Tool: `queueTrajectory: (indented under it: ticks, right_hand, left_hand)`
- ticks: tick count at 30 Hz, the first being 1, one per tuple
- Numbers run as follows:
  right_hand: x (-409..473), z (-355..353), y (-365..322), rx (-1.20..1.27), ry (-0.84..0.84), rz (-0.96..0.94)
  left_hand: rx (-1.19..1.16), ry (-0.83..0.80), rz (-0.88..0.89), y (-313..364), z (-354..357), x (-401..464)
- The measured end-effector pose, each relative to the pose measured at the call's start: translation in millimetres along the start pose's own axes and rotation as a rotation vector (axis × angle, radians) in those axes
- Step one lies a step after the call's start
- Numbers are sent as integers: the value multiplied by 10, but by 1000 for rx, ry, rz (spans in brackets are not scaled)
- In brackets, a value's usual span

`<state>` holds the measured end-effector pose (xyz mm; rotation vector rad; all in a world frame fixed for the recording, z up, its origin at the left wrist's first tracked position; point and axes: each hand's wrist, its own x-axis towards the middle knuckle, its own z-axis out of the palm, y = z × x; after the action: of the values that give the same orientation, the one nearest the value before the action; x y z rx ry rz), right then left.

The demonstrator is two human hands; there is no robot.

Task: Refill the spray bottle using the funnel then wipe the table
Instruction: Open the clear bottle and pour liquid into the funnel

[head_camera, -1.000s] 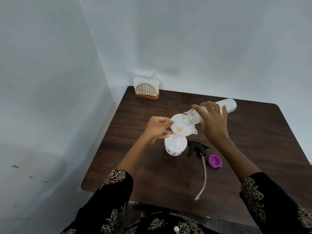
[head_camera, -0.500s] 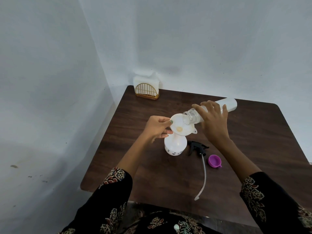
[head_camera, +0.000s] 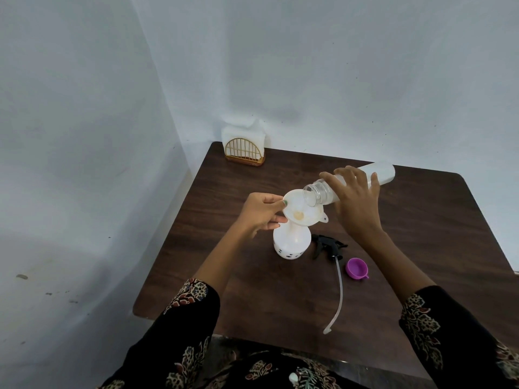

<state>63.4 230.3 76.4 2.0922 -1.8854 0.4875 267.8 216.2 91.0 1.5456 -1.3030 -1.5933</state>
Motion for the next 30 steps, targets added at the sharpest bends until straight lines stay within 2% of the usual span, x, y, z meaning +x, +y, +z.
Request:
queueTrajectory:
  ticks: [30]
  right_hand:
    - [13, -1, 18, -17, 34, 6]
  left_hand:
    - [-13, 0, -1, -10, -15, 5]
